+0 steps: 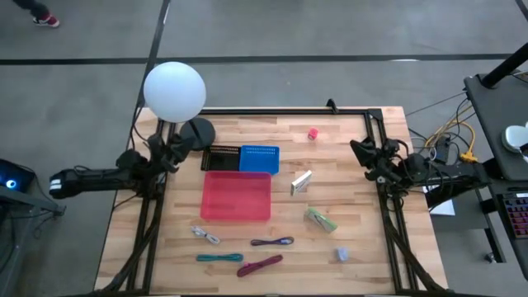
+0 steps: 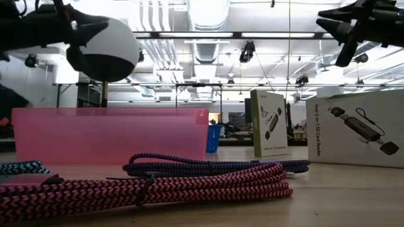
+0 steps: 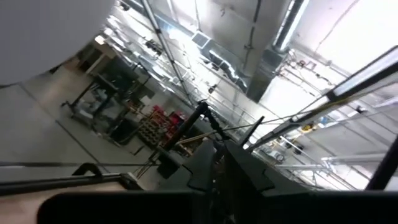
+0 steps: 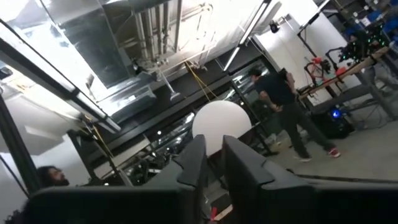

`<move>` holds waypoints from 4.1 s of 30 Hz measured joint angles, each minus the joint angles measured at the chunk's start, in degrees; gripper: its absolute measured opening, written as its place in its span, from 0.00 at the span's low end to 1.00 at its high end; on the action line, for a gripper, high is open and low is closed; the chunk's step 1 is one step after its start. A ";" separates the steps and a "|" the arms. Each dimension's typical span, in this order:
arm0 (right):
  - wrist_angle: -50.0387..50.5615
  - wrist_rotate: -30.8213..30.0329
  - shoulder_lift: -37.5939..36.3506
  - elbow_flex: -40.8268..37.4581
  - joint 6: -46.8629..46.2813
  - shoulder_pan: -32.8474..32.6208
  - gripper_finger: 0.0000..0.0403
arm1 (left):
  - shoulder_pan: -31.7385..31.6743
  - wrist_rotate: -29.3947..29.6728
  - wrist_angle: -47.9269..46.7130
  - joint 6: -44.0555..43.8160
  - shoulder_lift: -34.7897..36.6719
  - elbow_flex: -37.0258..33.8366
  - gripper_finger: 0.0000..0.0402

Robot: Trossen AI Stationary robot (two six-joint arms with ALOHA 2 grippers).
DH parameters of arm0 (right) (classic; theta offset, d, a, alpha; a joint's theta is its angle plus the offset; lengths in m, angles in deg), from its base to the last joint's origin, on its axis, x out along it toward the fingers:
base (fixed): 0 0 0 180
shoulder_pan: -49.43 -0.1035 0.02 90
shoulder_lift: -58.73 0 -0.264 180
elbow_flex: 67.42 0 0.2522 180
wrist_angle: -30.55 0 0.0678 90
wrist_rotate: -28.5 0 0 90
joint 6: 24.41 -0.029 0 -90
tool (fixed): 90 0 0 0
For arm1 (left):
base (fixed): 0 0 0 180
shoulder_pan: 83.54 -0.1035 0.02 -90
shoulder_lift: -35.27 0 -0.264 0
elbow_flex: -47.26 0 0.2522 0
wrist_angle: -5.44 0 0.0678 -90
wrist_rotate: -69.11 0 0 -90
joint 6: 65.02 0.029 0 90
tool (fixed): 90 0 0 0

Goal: Pick and place items into bin
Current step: Put the bottom card reader box into the black bin

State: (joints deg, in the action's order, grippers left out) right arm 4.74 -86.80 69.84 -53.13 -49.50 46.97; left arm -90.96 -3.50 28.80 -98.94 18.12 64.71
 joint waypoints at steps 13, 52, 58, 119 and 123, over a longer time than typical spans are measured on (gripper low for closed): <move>7.60 2.01 4.92 12.63 13.82 -0.02 0.53 | 0.02 -9.14 13.07 2.03 -14.74 10.06 0.28; 87.02 16.73 53.65 73.04 18.74 0.37 0.54 | 0.00 -14.38 11.95 5.73 -26.28 18.53 0.28; 91.66 16.95 59.40 76.59 21.03 0.67 0.54 | 0.01 -14.40 11.87 4.84 -26.44 18.49 0.28; 105.37 31.32 76.68 68.81 -29.85 -11.16 0.54 | 0.02 -14.75 11.60 4.16 -28.23 18.45 0.28; 102.53 31.36 76.66 68.13 -30.08 -11.97 0.54 | 0.04 -14.75 11.58 4.23 -28.26 18.45 0.28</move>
State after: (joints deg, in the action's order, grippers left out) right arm 107.27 -55.43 146.50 15.00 -79.57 35.00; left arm -90.92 -18.25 40.38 -94.71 -10.14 83.15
